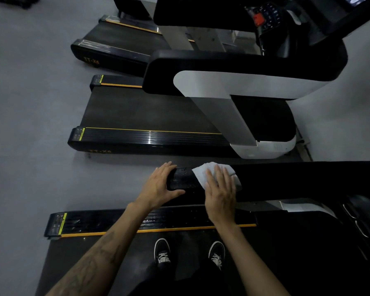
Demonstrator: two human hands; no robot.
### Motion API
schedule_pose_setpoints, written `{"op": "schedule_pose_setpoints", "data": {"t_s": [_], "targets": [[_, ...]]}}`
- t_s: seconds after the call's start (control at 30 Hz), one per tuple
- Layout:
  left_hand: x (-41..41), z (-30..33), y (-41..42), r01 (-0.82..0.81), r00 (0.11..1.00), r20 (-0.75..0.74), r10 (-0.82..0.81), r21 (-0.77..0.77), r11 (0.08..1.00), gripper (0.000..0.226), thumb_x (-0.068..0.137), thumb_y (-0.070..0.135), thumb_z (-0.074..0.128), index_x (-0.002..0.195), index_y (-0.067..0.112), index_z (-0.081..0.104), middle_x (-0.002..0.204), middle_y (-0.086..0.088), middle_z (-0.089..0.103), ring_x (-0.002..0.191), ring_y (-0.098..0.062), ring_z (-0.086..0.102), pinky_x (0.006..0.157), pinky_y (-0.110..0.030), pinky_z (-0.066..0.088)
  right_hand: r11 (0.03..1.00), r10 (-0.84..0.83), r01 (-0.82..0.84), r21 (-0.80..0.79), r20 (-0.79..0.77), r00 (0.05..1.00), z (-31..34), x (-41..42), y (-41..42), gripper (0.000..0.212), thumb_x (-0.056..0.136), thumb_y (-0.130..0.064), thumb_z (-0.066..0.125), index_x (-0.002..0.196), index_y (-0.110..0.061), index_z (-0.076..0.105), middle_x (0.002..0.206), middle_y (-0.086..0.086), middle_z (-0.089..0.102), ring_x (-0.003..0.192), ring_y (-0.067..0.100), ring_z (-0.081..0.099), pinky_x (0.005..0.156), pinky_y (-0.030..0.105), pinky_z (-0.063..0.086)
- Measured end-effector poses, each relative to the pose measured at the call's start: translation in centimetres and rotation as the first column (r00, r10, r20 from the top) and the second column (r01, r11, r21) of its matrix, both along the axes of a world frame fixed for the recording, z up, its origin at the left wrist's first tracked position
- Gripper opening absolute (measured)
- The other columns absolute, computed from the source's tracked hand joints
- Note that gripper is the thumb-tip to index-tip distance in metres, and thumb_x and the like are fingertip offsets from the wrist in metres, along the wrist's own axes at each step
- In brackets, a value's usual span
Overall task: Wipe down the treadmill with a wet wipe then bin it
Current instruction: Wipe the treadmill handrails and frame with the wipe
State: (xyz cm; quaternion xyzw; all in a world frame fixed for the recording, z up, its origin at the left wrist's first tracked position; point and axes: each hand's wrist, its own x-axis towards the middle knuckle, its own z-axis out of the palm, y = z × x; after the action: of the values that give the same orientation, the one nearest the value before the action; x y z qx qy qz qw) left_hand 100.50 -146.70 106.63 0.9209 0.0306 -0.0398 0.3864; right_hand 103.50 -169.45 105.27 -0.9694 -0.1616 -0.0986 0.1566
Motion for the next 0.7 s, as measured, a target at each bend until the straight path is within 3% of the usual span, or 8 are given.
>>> {"op": "schedule_pose_setpoints", "data": {"t_s": [0.13, 0.27, 0.37, 0.47, 0.6, 0.7], "targets": [[-0.5, -0.1, 0.2, -0.057, 0.998, -0.014, 0.056, -0.044, 0.997, 0.095, 0.076, 0.046, 0.088, 0.153, 0.014, 0.042, 0.164, -0.009, 0.032, 0.152, -0.024, 0.030, 0.125, -0.043, 0.028, 0.994, 0.094, -0.095, -0.061, -0.024, 0.995, -0.4, -0.7, 3.7, 0.049, 0.106, -0.033, 0.036, 0.153, -0.025, 0.047, 0.163, 0.008, 0.038, 0.153, 0.032, 0.028, 0.123, 0.055, 0.024], [-1.0, -0.6, 0.5, -0.097, 0.995, -0.032, 0.095, -0.062, 0.993, 0.096, 0.075, 0.043, 0.090, 0.153, 0.012, 0.042, 0.162, -0.010, 0.036, 0.154, -0.024, 0.027, 0.125, -0.037, 0.022, 0.968, 0.225, -0.223, -0.117, 0.001, 0.974, -0.4, -0.6, 0.6, 0.052, 0.105, -0.024, 0.046, 0.156, -0.027, 0.042, 0.166, 0.006, 0.032, 0.156, 0.027, 0.021, 0.126, 0.051, 0.019], [-1.2, -0.7, 0.9, -0.112, 0.993, -0.039, 0.109, -0.071, 0.991, 0.094, 0.076, 0.044, 0.089, 0.153, 0.014, 0.042, 0.160, -0.008, 0.041, 0.152, -0.024, 0.031, 0.123, -0.035, 0.023, 0.996, 0.080, -0.082, -0.043, -0.044, 0.996, 0.3, 0.1, -0.3, 0.048, 0.107, -0.032, 0.037, 0.153, -0.023, 0.047, 0.165, 0.007, 0.034, 0.155, 0.025, 0.024, 0.126, 0.050, 0.017], [-1.2, -0.5, 1.0, -0.114, 0.993, -0.048, 0.111, -0.078, 0.990, 0.094, 0.074, 0.050, 0.089, 0.150, 0.016, 0.044, 0.152, -0.006, 0.049, 0.141, -0.024, 0.045, 0.119, -0.042, 0.036, 0.996, -0.019, 0.009, -0.087, -0.112, 0.993, 1.3, 1.7, 2.8, 0.053, 0.106, -0.038, 0.026, 0.147, -0.021, 0.054, 0.156, 0.008, 0.048, 0.151, 0.028, 0.032, 0.126, 0.052, 0.018], [-1.4, -0.1, 0.9, -0.143, 0.988, -0.071, 0.135, -0.107, 0.984, 0.102, 0.066, 0.064, 0.083, 0.148, 0.017, 0.044, 0.145, -0.004, 0.053, 0.131, -0.021, 0.052, 0.113, -0.043, 0.044, 0.980, 0.128, -0.163, -0.115, -0.263, 0.956, 2.5, 3.5, 6.1, 0.037, 0.108, -0.028, 0.037, 0.137, -0.026, 0.059, 0.136, 0.000, 0.061, 0.142, 0.026, 0.041, 0.124, 0.049, 0.014], [-1.5, -0.2, 0.9, -0.155, 0.987, -0.067, 0.149, -0.101, 0.983, 0.097, 0.070, 0.050, 0.091, 0.148, 0.016, 0.044, 0.142, -0.004, 0.055, 0.129, -0.022, 0.053, 0.110, -0.040, 0.045, 0.944, 0.313, -0.326, -0.049, -0.177, 0.933, 2.4, 3.0, 5.0, 0.041, 0.106, -0.027, 0.038, 0.141, -0.022, 0.057, 0.130, -0.002, 0.061, 0.129, 0.022, 0.049, 0.120, 0.043, 0.025]]}}
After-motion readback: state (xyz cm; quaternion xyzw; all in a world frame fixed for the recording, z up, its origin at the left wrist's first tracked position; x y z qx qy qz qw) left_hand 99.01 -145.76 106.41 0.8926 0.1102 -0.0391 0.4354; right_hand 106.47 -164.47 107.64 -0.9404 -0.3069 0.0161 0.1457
